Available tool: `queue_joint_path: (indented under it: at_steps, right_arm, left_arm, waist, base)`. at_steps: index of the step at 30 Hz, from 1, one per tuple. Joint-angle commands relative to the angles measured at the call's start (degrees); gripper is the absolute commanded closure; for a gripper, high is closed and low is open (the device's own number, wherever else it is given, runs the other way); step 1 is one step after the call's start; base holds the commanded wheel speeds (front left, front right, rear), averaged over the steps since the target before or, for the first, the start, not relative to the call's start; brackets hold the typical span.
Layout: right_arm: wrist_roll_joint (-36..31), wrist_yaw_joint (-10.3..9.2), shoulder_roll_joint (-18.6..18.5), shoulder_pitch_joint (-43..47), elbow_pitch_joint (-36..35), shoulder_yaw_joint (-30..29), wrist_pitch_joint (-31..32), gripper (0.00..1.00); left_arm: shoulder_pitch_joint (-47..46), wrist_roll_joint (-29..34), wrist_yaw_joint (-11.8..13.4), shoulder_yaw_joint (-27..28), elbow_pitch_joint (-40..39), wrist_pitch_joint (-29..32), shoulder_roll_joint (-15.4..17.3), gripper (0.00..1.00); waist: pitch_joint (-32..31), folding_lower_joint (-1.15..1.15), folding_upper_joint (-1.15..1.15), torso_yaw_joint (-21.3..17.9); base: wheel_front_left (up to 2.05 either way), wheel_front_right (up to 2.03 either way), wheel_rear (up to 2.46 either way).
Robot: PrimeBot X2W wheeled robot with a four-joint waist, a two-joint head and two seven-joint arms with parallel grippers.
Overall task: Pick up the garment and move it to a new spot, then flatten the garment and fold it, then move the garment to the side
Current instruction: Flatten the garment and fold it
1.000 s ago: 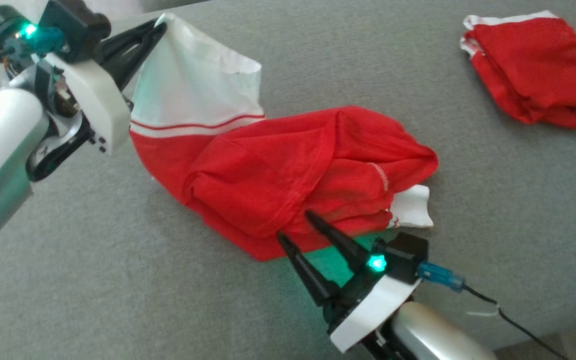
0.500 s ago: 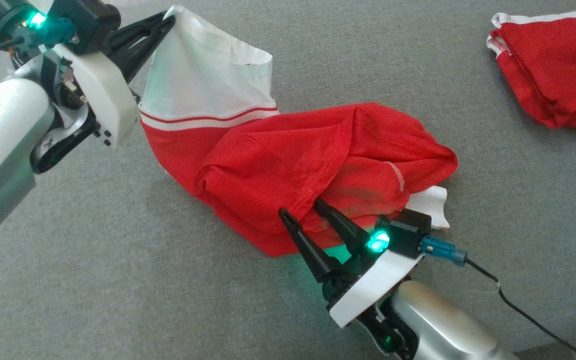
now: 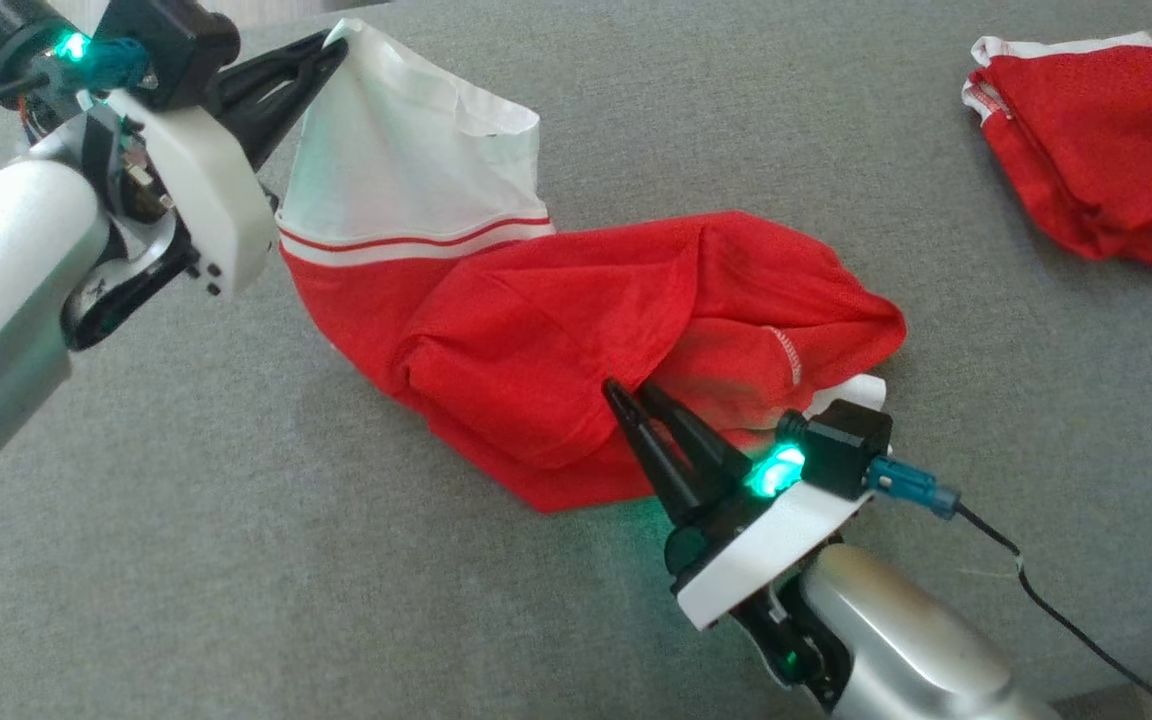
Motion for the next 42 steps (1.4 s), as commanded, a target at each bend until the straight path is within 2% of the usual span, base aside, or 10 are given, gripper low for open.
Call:
queue_joint_path:
  at_steps: [1,3,8,12,13,17,22,26,34,42]
  right_arm:
    - [-0.14,-0.04,0.54,-0.06,-1.35,0.60,-0.22,0.76]
    - [-0.06,-0.04,0.52,-0.07,-1.10,0.72,-0.22,1.00]
    - [-1.59,-0.04,0.31,-0.35,-1.56,-0.71,-0.22,1.00]
    - [-3.51,-0.04,-0.93,0.17,-5.04,-6.79,-0.22,1.00]
    - [-4.67,-0.04,-3.17,0.21,-7.78,-10.40,-0.22,1.00]
    - [-6.81,-0.04,-11.48,-0.31,-11.86,-16.96,-0.22,1.00]
    - [-6.45,-0.04,-23.71,-1.44,-14.30,-23.20,-0.01,1.00]
    - [-4.64,-0.04,-30.83,-1.84,-17.15,-27.34,3.80,1.00]
    - [-1.50,-0.04,-37.33,-0.88,-24.36,-35.17,9.75,1.00]
    - [-1.19,-0.04,-43.56,-2.48,-28.61,-42.35,15.30,1.00]
  left_arm:
    - [-3.25,-0.31,0.10,2.73,-0.29,-0.65,1.76,1.00]
    - [-3.19,-0.49,0.10,2.61,-0.23,-0.76,1.80,1.00]
    - [-3.17,-0.21,0.10,2.43,0.13,-1.94,1.97,1.00]
    - [-2.86,0.37,0.25,2.79,0.89,-4.46,2.35,1.00]
    - [-2.97,0.91,0.78,3.23,1.00,-5.99,2.81,1.00]
    - [-3.11,1.87,2.19,4.60,0.80,-9.88,4.09,1.00]
    - [-3.04,1.63,3.61,7.17,-0.29,-15.29,5.80,1.00]
    - [-3.43,0.83,4.50,9.47,-2.51,-18.04,7.63,1.00]
    - [-5.07,-0.35,5.19,12.80,-11.20,-18.92,12.90,1.00]
    - [-10.08,1.73,6.53,14.99,-21.34,-15.11,18.63,1.00]
  waist:
    - [-0.10,0.00,0.00,0.01]
    - [-0.15,0.00,0.00,0.06]
    - [-0.47,0.00,0.00,0.10]
    - [-1.63,0.00,0.00,0.14]
    - [-2.29,0.00,0.00,0.12]
    - [-3.97,0.00,0.00,0.03]
    - [-6.00,0.00,0.00,0.01]
    - [-7.27,0.00,0.00,0.18]
    - [-8.86,0.00,0.00,0.70]
    - [-10.05,0.00,0.00,1.15]
  base:
    - [0.00,0.00,0.00]
    - [0.00,0.00,0.00]
    - [0.00,0.00,0.00]
    - [0.00,0.00,0.00]
    - [0.00,0.00,0.00]
    - [0.00,0.00,0.00]
    - [0.00,0.00,0.00]
    - [0.00,0.00,0.00]
    - [0.00,0.00,0.00]
    - [0.00,0.00,0.00]
